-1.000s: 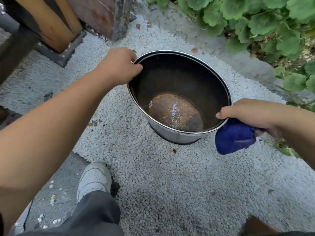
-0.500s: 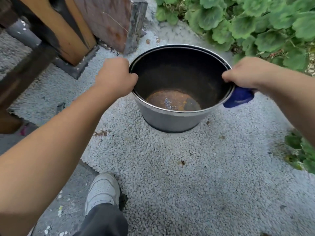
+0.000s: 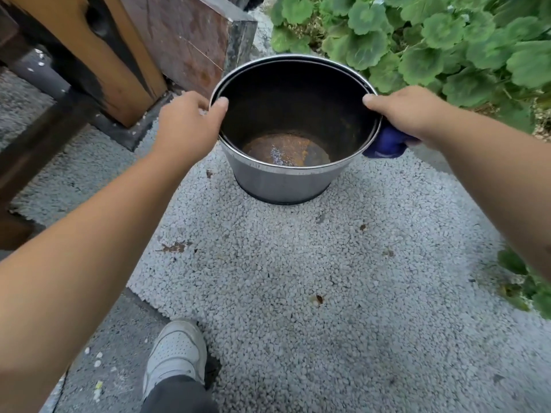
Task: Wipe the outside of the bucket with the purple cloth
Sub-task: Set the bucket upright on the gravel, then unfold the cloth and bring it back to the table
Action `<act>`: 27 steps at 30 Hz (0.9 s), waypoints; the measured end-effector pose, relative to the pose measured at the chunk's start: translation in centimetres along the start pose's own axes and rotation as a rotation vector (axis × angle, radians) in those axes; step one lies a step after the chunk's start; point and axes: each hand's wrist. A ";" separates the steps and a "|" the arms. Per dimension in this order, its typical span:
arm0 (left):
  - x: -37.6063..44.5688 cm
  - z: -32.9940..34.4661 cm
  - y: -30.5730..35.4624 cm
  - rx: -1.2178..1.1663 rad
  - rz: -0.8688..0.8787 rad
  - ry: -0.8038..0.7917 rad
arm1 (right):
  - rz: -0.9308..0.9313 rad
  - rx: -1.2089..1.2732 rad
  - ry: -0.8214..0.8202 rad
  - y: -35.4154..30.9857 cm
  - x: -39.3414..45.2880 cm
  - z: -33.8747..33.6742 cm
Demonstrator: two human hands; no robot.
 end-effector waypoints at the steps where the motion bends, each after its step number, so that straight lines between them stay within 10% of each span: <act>1: -0.9 0.1 -0.7 -0.195 -0.084 -0.003 | 0.028 0.146 -0.007 0.6 -0.9 -0.4; 7: -10.9 1.7 -0.9 -0.703 -0.164 0.030 | 0.058 0.711 -0.278 3.6 -8.7 -1.4; 10: -16.0 2.5 2.2 -0.646 -0.019 -0.444 | 0.057 0.929 -0.391 3.1 -12.4 -0.9; 15: -18.4 4.7 6.0 -0.872 -0.505 -1.175 | -0.165 0.799 -0.468 1.0 -17.1 2.3; 18: -18.4 5.5 5.4 -0.965 -0.615 -1.178 | -0.348 0.518 -0.423 0.6 -18.2 4.3; 27: -17.6 5.6 2.9 -1.249 -0.635 -1.270 | -0.217 0.878 -0.256 3.3 -18.3 4.4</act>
Point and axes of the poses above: each hand's wrist, its own x-axis towards the middle knuckle, its own z-axis out of the palm, y = z × x, and after that the axes turned 8 degrees about -z, right-handed
